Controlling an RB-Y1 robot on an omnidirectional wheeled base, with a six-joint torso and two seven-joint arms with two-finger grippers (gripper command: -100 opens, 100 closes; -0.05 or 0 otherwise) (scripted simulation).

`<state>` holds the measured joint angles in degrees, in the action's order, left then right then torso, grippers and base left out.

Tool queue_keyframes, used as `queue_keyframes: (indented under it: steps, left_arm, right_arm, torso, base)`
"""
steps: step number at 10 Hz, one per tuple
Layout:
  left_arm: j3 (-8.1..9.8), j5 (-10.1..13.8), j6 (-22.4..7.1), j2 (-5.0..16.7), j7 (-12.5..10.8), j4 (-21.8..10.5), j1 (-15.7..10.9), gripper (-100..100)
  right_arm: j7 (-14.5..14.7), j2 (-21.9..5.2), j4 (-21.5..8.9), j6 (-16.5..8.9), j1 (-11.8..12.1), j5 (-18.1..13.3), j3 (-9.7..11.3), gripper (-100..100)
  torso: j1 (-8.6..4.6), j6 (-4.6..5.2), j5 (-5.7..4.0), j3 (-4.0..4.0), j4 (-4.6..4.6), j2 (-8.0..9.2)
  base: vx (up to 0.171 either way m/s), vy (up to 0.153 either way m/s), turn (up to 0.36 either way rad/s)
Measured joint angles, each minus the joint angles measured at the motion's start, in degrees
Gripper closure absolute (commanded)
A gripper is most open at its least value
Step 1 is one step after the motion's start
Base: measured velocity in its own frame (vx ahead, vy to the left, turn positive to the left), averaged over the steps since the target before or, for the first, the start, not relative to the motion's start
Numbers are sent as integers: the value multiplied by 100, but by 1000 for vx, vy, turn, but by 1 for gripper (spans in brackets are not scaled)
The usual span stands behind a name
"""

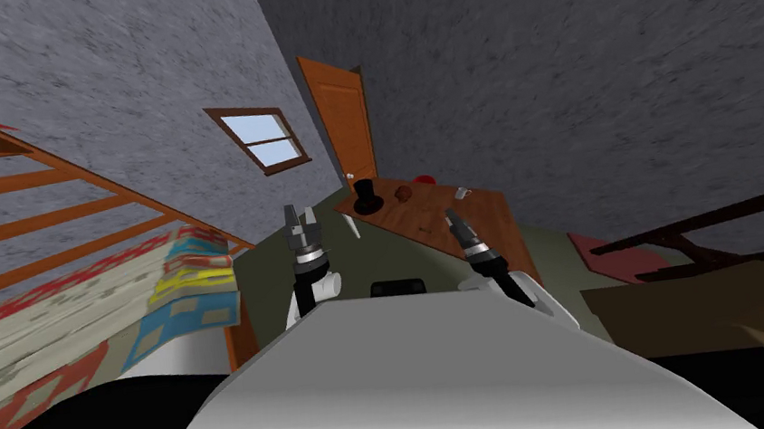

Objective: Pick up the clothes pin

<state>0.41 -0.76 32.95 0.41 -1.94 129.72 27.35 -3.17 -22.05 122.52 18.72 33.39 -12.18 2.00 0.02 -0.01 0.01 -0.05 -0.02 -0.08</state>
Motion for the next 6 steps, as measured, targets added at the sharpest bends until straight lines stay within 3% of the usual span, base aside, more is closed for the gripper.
queue_keyframes:
  steps: [3,6]
  left_arm:
    - [1,0,0,0,0,0,1,0]
    - [1,0,0,0,0,0,1,0]
  right_arm:
    - [-100,-427,-140,-120,158,-253,12,-100]
    - [-213,-944,-529,-253,269,-654,73,-100]
  torso:
    - [0,4,0,-1,0,-1]
    - [-1,4,1,-6,-2,-10]
  base:
    - [28,9,232]
    - [46,7,317]
